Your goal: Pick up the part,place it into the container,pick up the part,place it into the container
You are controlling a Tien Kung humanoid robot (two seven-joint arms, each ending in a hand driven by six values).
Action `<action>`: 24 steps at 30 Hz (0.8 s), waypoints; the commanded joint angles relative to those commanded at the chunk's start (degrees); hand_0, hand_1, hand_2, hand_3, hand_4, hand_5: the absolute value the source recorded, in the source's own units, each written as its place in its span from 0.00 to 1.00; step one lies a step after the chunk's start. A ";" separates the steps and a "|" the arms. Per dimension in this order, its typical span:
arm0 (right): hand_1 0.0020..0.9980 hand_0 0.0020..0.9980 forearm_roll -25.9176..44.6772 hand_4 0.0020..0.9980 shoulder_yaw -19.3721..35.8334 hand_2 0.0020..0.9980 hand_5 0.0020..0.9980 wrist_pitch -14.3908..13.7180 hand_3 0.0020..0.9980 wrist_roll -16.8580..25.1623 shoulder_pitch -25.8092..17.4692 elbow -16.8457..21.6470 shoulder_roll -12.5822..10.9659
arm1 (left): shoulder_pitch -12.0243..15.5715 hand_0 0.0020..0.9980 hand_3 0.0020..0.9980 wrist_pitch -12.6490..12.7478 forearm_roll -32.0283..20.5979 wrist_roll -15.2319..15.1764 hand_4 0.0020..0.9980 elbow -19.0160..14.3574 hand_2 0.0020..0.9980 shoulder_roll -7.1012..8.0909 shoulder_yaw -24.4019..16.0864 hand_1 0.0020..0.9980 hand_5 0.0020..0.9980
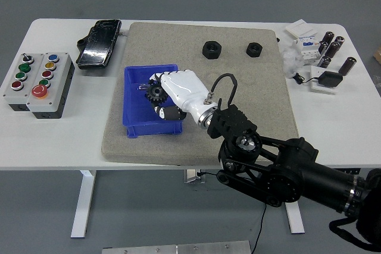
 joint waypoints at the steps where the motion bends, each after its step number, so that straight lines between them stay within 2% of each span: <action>1: 0.64 0.50 0.30 0.49 -0.34 0.65 0.04 0.10 0.68 -0.07 -0.02 -0.47 0.20 | -0.01 0.66 0.62 0.00 0.03 -0.01 0.70 0.00 0.58 -0.03 -0.02 0.62 0.36; 2: 0.64 0.50 0.51 0.49 -0.58 0.65 0.04 0.18 0.68 -0.14 -0.06 -0.89 0.37 | -0.04 0.66 0.62 0.00 0.04 -0.02 0.70 0.00 0.58 -0.05 -0.04 0.62 0.36; 3: 0.71 0.65 0.71 0.47 -0.85 0.72 0.26 0.31 0.70 -0.30 -0.15 -1.48 0.62 | -0.08 0.66 0.62 0.01 0.07 -0.05 0.70 0.00 0.58 -0.07 -0.08 0.62 0.36; 7: 0.71 0.65 1.29 0.47 -1.41 0.72 0.26 0.24 0.70 -0.58 -0.47 -2.68 1.16 | -0.18 0.66 0.62 0.01 0.19 -0.10 0.70 0.00 0.58 -0.10 -0.22 0.62 0.36; 8: 0.73 0.70 1.34 0.52 -1.48 0.75 0.29 0.09 0.71 -0.63 -0.56 -2.78 1.25 | -0.18 0.66 0.62 0.01 0.16 -0.12 0.70 0.00 0.58 -0.11 -0.20 0.62 0.36; 14: 0.73 0.70 1.97 0.52 -1.29 0.75 0.29 -1.04 0.71 -1.16 -1.00 -2.24 1.57 | 0.15 0.66 0.62 0.04 -0.22 -0.10 0.70 0.00 0.58 -0.12 0.08 0.62 0.36; 15: 0.73 0.70 2.05 0.55 -1.22 0.76 0.30 -1.11 0.71 -1.21 -1.06 -2.24 1.64 | 0.20 0.66 0.62 0.06 -0.27 -0.09 0.71 0.00 0.58 -0.10 0.10 0.62 0.37; 24: 0.74 0.71 2.36 0.58 0.23 0.76 0.31 -0.87 0.71 -0.79 -1.87 -2.66 2.15 | 0.19 0.66 0.62 -0.02 -0.45 -0.13 0.71 0.00 0.58 -0.03 0.27 0.63 0.37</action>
